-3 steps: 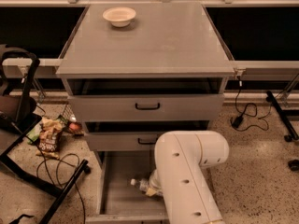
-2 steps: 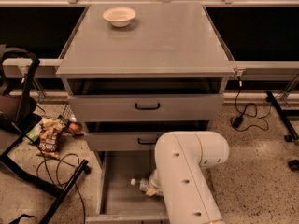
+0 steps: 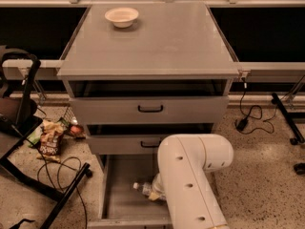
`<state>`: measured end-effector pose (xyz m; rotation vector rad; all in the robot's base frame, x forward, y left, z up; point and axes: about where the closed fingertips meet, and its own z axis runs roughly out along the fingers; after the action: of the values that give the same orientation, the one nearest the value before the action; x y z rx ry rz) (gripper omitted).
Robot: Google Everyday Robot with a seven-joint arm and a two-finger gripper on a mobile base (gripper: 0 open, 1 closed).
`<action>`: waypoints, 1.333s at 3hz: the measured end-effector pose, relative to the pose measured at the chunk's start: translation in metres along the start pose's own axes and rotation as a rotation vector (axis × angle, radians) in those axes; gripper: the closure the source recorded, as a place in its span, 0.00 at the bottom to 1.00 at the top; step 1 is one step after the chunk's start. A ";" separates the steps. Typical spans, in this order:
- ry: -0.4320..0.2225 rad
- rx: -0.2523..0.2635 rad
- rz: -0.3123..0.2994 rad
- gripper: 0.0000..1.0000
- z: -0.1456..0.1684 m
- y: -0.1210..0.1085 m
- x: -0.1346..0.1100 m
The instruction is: Place blue plastic bottle into bottom drawer
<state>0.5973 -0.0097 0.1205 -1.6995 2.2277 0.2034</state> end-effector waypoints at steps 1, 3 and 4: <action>0.000 0.000 0.000 0.04 0.000 0.000 0.000; -0.012 -0.005 -0.011 0.00 -0.003 0.004 -0.004; -0.100 0.025 -0.036 0.00 -0.057 0.007 -0.020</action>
Offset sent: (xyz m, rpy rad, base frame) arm 0.0000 0.0000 0.0000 0.0000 0.0000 0.0000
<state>0.5849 -0.0072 0.1797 -1.6775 2.1171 0.2456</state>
